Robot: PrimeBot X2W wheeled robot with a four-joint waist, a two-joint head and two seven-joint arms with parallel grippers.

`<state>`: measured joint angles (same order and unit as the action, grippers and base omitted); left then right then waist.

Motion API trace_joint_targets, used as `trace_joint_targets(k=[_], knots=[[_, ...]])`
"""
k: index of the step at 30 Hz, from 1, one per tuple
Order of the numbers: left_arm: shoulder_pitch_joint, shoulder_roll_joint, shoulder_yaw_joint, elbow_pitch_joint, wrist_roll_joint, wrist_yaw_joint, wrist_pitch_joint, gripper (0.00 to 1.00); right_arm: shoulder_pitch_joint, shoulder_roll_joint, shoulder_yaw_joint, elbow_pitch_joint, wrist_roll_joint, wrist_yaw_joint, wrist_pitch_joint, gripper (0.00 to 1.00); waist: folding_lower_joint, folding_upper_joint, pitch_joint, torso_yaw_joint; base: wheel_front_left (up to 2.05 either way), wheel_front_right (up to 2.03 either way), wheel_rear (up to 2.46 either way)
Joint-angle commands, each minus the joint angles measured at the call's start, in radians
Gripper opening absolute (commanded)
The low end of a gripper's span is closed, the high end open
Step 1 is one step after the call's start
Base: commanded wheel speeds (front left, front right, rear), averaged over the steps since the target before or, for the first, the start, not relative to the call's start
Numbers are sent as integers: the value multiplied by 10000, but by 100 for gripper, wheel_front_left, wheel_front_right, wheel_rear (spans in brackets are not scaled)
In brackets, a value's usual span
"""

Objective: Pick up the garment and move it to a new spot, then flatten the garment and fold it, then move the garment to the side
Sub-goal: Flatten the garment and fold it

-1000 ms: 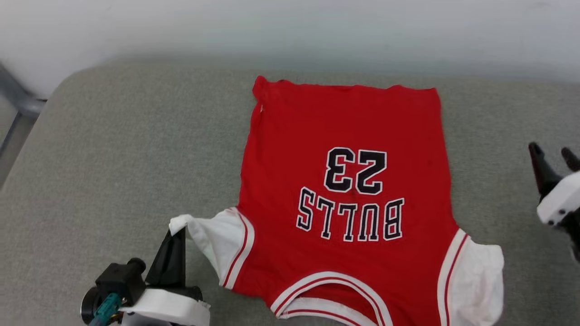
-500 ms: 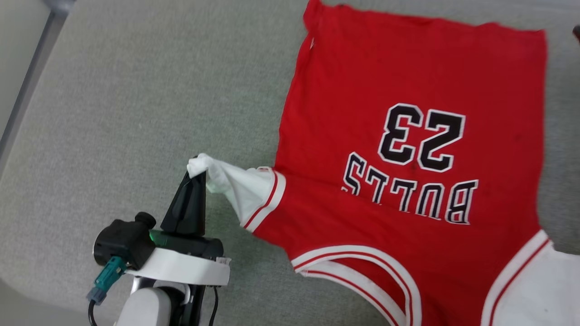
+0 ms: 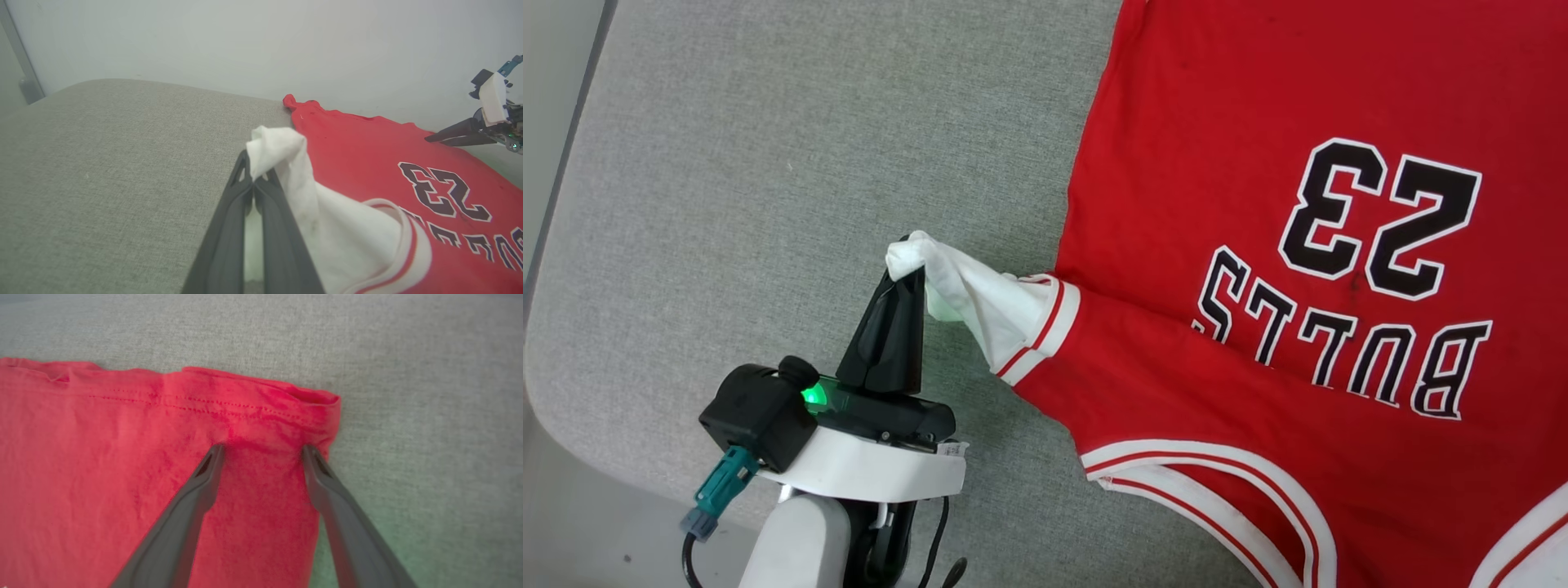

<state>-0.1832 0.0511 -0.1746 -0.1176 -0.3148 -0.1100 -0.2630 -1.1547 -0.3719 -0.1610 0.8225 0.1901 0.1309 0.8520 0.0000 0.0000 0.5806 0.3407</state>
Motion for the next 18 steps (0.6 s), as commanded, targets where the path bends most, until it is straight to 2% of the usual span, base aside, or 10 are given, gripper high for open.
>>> trace_joint_targets(k=[1, 2, 3, 4, 5, 11, 18], knots=[[-95, -11, 12, -49, -18, 43, -23, 0, 729, 284, -34, 723, -176, -3, 548, 100, 0, 0, -6, 22, 0, 0, 0], [-99, -11, 6, -54, -26, 52, -23, 0, 797, 293, -148, 879, -245, -5, 784, 85, 0, 0, -15, 40, 0, 0, 0], [-103, -11, 6, -55, -32, 53, -23, 0, 835, 296, -230, 980, -360, -8, 922, 34, 0, 0, -31, 61, 0, 0, 0], [-107, -12, 0, -65, -35, 47, -23, 0, 832, 316, -306, 972, -432, -9, 929, 3, 0, 0, -42, 78, 0, 0, 0], [-103, -12, -10, -68, -36, 44, -23, 0, 802, 317, -389, 955, -477, -9, 938, 0, 0, 0, -53, 94, 0, 0, 0], [21, -11, -9, 26, -39, 102, -23, 0, 389, 141, -463, 387, -703, -3, 432, 0, 0, 0, -377, 97, 0, 0, 0], [374, -9, 158, 306, 203, 88, -23, 0, 431, -510, 375, -540, -435, -5, 326, 0, 0, 0, -1374, -255, 0, 0, 0]])
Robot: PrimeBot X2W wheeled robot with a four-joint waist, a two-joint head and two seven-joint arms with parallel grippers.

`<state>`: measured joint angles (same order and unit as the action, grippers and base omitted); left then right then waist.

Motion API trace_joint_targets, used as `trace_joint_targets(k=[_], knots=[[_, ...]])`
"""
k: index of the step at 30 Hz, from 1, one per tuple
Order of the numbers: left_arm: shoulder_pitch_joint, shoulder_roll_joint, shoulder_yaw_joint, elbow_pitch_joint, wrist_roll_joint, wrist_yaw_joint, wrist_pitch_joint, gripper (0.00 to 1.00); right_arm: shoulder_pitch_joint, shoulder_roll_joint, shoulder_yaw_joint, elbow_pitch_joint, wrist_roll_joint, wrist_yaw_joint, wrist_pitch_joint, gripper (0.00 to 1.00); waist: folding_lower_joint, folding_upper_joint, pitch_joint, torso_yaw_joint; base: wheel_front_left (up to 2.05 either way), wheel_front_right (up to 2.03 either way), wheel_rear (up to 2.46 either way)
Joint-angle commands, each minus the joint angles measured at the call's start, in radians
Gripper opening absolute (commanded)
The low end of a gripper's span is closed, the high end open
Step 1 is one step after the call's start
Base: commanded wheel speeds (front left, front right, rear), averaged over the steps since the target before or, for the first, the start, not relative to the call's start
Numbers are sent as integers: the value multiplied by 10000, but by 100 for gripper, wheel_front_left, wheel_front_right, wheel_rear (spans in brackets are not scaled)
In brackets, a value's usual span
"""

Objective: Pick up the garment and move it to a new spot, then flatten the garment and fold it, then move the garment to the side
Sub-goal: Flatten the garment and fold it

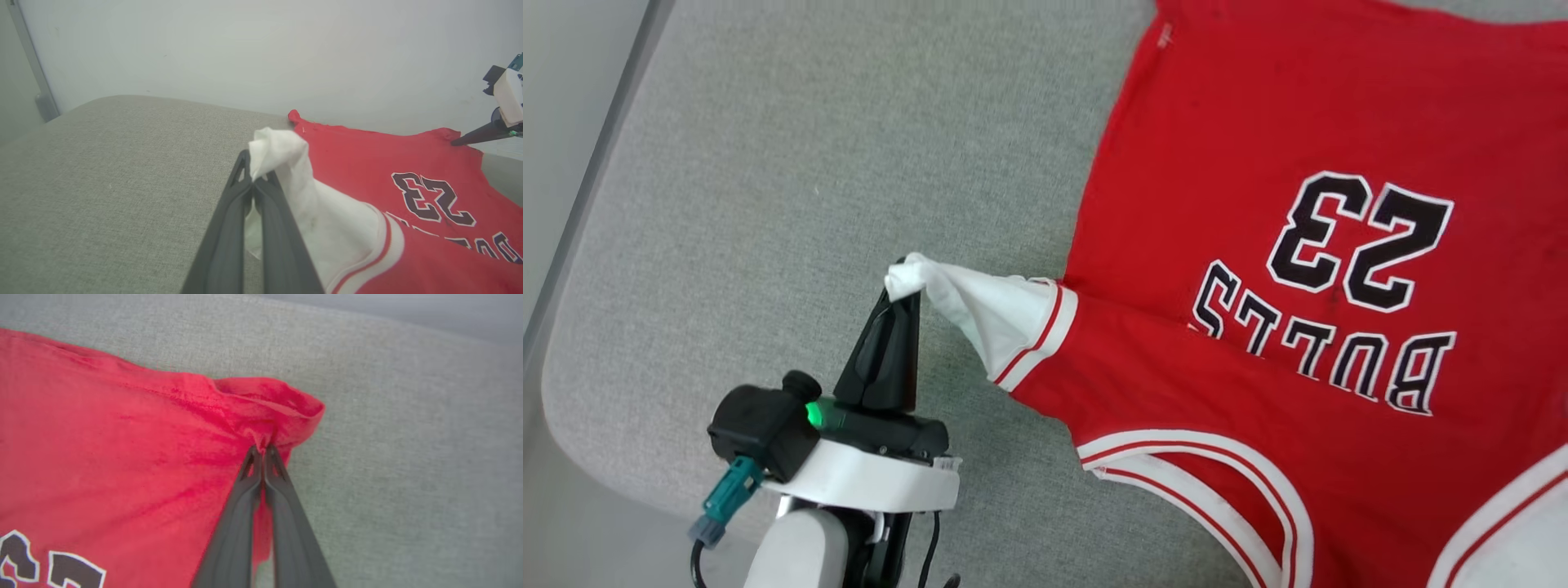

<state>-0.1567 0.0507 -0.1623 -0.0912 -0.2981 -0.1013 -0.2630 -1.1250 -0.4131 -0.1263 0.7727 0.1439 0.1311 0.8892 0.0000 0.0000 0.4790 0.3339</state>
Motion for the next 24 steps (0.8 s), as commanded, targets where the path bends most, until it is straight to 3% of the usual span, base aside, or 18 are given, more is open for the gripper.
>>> trace_joint_targets(k=[1, 7, 8, 12, 18, 24], knots=[[195, -4, 55, 90, 81, -9, -23, 0, 254, -183, 172, -223, 174, -6, -9, 0, 0, 0, -499, -257, 0, 0, 0], [792, -3, 332, 503, 345, -41, -23, 0, 1658, -857, 1125, -1469, 1245, -8, -32, 0, 0, 0, -1608, -922, 0, 0, 0], [1158, -3, 561, 745, 506, -96, -23, 0, 2688, -1154, 1422, -2213, 1862, -7, -88, 0, 0, 0, -2132, -1333, 0, 0, 0], [1568, 46, 822, 1071, 672, -146, -23, 0, 4368, -1440, 1478, -3335, 2573, -7, -254, 0, 0, 0, -2734, -1862, 0, 0, 0], [2130, 90, 1155, 1519, 698, -199, -23, 0, 7187, -1178, 736, -5054, 3084, -7, -601, 0, 0, 0, -3551, -2746, 0, 0, 0], [2597, 96, 1361, 2017, 627, -224, -23, 0, 9813, -456, -142, -6586, 3156, -7, -876, 0, 0, 0, -4096, -3449, 0, 0, 0]])
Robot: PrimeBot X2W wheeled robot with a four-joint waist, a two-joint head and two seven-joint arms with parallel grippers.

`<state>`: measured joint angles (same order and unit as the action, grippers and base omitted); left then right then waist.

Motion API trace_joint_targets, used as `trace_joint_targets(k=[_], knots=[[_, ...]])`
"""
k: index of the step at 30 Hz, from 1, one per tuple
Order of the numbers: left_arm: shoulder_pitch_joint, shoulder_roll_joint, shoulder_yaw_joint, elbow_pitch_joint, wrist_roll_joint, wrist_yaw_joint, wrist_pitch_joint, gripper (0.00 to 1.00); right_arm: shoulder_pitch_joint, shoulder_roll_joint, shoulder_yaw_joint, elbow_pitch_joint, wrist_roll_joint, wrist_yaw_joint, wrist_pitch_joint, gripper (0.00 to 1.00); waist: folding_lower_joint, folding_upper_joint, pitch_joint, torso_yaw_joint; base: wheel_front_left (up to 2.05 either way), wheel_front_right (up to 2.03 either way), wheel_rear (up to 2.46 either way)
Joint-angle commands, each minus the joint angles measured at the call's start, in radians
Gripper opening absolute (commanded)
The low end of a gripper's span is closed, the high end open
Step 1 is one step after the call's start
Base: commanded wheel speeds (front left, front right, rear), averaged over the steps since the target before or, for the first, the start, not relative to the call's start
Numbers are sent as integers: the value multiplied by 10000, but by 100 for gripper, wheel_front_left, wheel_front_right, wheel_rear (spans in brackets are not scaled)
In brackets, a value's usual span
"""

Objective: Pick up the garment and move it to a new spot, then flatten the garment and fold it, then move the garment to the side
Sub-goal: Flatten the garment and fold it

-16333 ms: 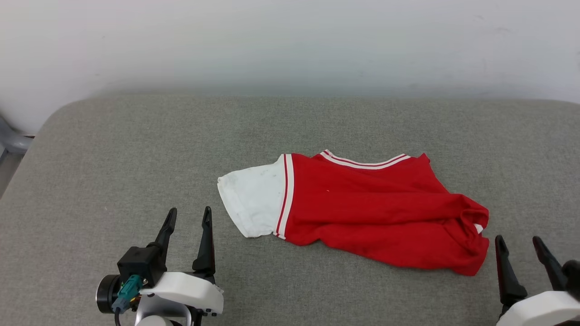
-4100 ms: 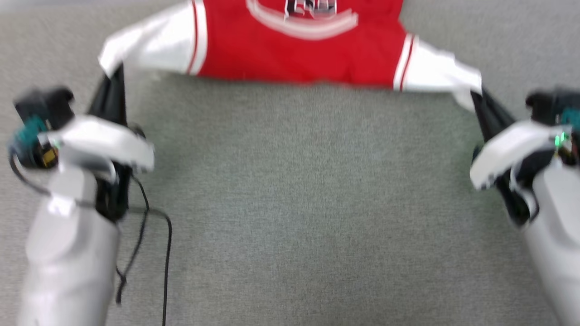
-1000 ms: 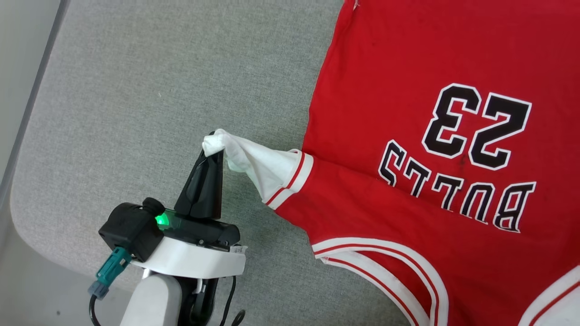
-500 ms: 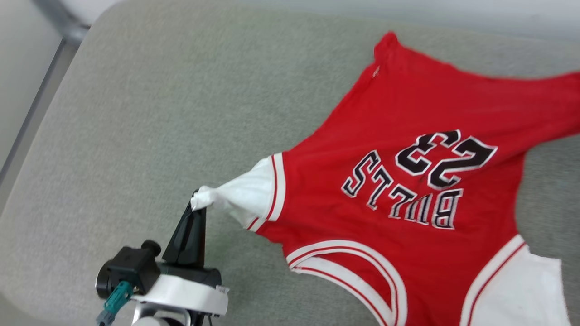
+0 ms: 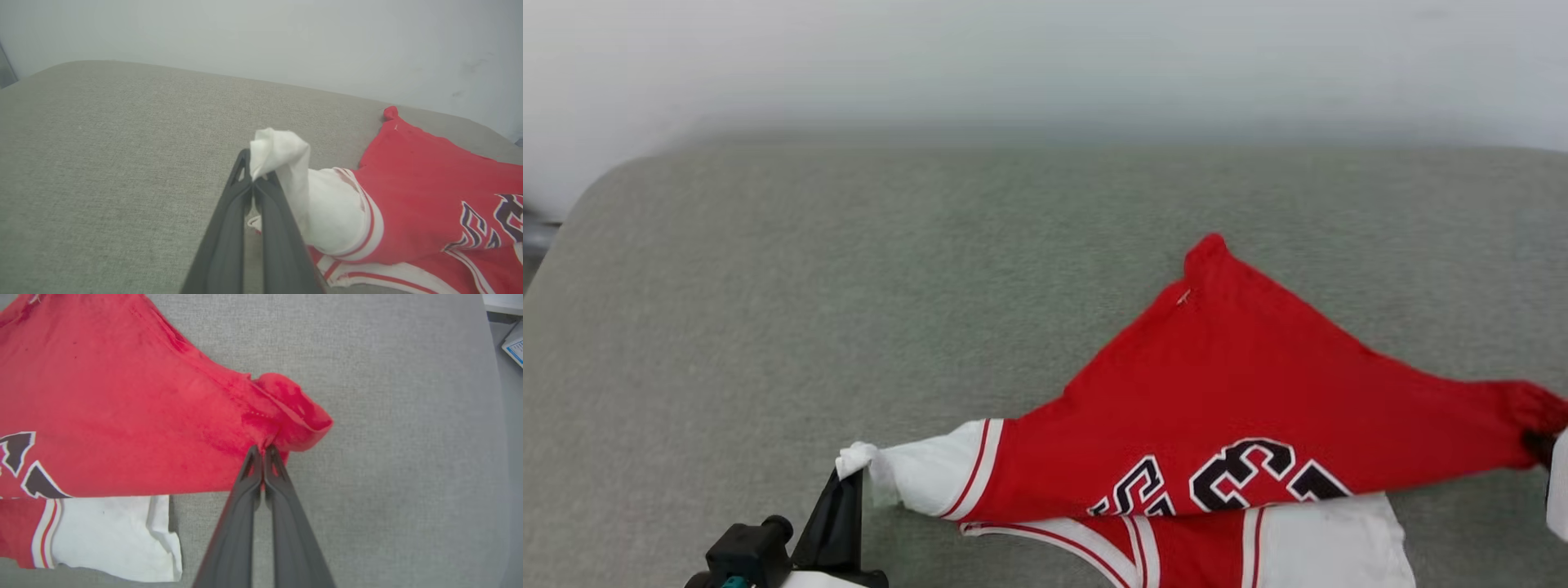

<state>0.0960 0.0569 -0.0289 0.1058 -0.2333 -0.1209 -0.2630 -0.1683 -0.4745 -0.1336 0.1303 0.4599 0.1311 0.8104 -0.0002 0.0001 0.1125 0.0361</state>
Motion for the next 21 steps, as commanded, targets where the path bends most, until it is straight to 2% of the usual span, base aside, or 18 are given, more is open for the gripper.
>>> trace_joint_targets(k=[1, 2, 9, 16, 17, 18, 19, 21], knots=[[129, 38, 60, 138, -50, -23, -23, 0, 651, 368, -211, -336, -67, -7, -163, 0, 2, -1, -517, -579, 0, 0, 0], [129, 38, 60, 138, -50, -23, -23, 0, 651, 368, -211, -336, -67, -7, -163, 0, 2, -1, -517, -579, 0, 0, 0], [390, 120, 90, 622, -34, -55, -23, 0, 2780, 1957, -843, -799, -343, -7, -453, 0, 2, -1, -835, -1135, 0, 0, 0], [386, 218, -127, 881, 38, -70, -23, 0, 3937, 3300, -1219, -722, -530, -5, -1094, 0, 2, -1, -1087, -1341, 0, 0, 0], [354, 240, -167, 909, 42, -71, -23, 0, 3993, 3441, -1295, -697, -562, -7, -1253, 28, 2, -1, -1088, -1349, 0, 0, 0], [311, 264, -211, 930, 36, -75, -23, 0, 4033, 3531, -1321, -700, -631, -5, -1442, 77, 2, -1, -1084, -1355, 0, 0, 0], [273, 282, -240, 934, 27, -77, -23, 0, 4032, 3660, -1393, -705, -593, -5, -1687, 100, 2, -1, -1055, -1352, 0, 0, 0], [193, 330, -277, 921, 2, -73, -23, 0, 3906, 3856, -1568, -690, -533, -5, -2241, 100, 2, -1, -996, -1340, 0, 0, 0]])
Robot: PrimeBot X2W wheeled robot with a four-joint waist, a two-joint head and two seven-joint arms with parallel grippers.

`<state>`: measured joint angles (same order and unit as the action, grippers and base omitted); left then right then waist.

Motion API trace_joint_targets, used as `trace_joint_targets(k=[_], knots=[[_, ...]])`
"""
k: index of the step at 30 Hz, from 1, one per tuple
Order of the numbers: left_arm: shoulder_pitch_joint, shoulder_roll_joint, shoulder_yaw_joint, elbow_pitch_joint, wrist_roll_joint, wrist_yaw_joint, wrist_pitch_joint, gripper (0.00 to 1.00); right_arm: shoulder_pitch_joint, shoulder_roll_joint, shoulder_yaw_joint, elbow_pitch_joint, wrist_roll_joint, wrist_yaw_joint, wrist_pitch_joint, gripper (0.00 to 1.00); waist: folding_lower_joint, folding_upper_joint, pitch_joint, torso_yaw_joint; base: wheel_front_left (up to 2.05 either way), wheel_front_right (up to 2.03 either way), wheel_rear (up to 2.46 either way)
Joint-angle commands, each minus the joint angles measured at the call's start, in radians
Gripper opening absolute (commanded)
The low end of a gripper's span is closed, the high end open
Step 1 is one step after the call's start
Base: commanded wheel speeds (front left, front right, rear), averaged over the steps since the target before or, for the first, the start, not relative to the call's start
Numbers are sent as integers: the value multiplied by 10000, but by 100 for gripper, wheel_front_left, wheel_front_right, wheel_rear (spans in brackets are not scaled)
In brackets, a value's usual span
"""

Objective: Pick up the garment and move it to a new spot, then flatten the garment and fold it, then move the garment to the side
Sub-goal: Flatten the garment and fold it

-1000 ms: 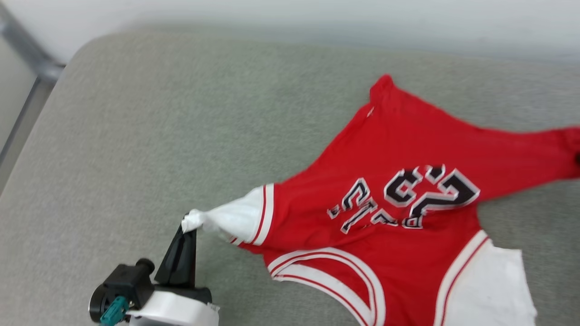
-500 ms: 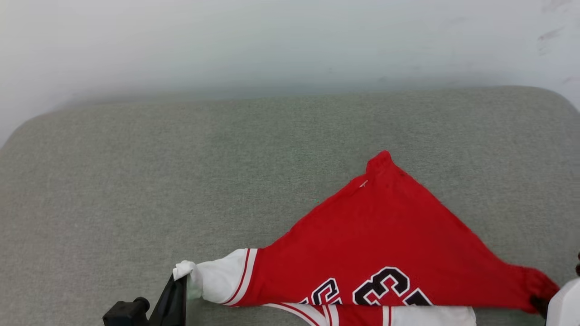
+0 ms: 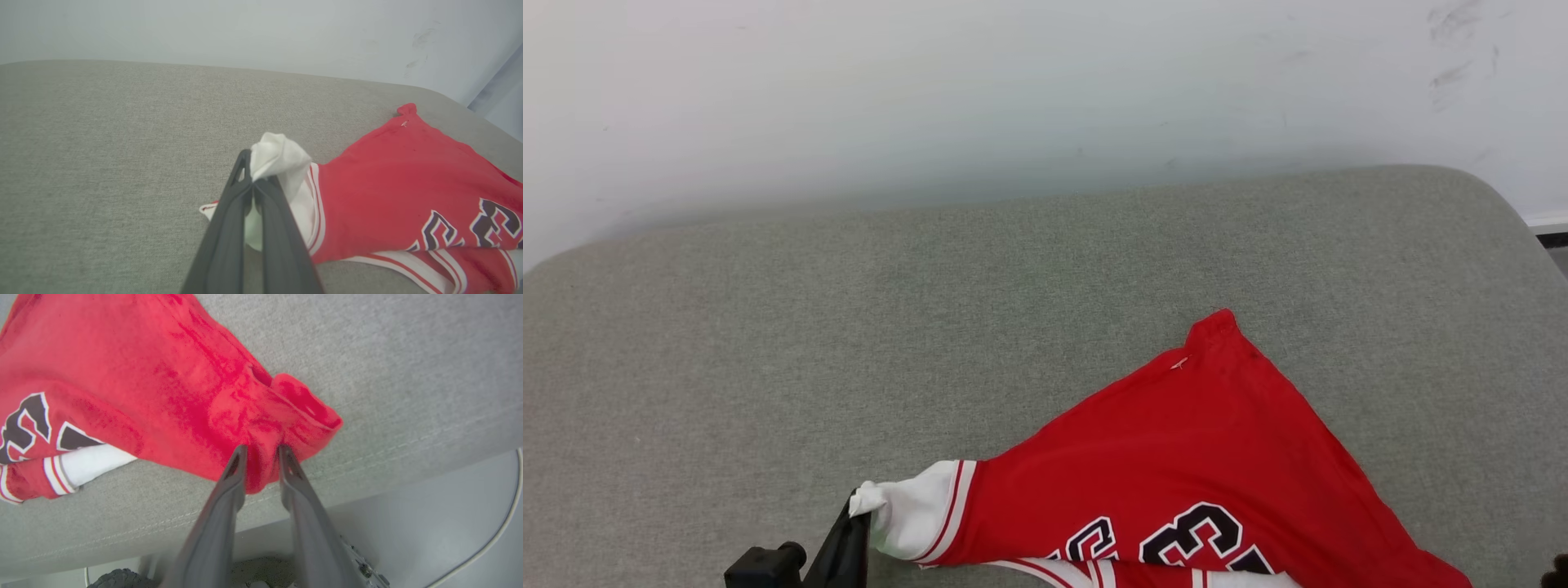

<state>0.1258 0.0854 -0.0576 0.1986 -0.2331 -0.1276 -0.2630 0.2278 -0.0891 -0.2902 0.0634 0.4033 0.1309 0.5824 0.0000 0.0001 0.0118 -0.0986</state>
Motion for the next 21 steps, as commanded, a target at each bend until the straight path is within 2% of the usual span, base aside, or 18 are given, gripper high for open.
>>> trace_joint_targets(k=[1, 6, 9, 11, 13, 16, 21], knots=[[-141, 58, -6, -34, -4, -8, -23, 0, -198, 59, -93, -63, 22, -3, -369, 100, 0, -1, 78, 30, 0, 0, 0], [-437, 55, -147, -166, 19, -16, -23, 0, -1049, 209, -33, -90, 103, -3, -2977, 100, 0, -1, 426, 177, 0, 0, 0], [-643, 42, -217, -296, 30, -21, -23, 0, -1715, -46, 377, 158, -60, -3, -4352, 100, 0, -1, 680, 299, 0, 0, 0], [-820, 28, -264, -423, 34, -24, -23, 0, -2262, -298, 795, 454, -155, -3, -4786, 100, 0, -1, 947, 393, 0, 0, 0], [-1062, 5, -347, -571, 48, -26, -23, 0, -2944, -605, 1215, 784, -79, -3, -4837, 100, 0, -1, 1268, 547, 0, 0, 0], [-1368, -17, -525, -722, 39, -24, -23, 0, -3940, -1237, 2013, 1348, 141, -3, -4121, 100, 0, -1, 1671, 780, 0, 0, 0], [-1953, -86, -849, -988, -51, -31, -23, 0, -5550, -2378, 3000, 2153, 658, -3, -1471, 100, 0, -1, 2302, 1292, 0, 0, 0]])
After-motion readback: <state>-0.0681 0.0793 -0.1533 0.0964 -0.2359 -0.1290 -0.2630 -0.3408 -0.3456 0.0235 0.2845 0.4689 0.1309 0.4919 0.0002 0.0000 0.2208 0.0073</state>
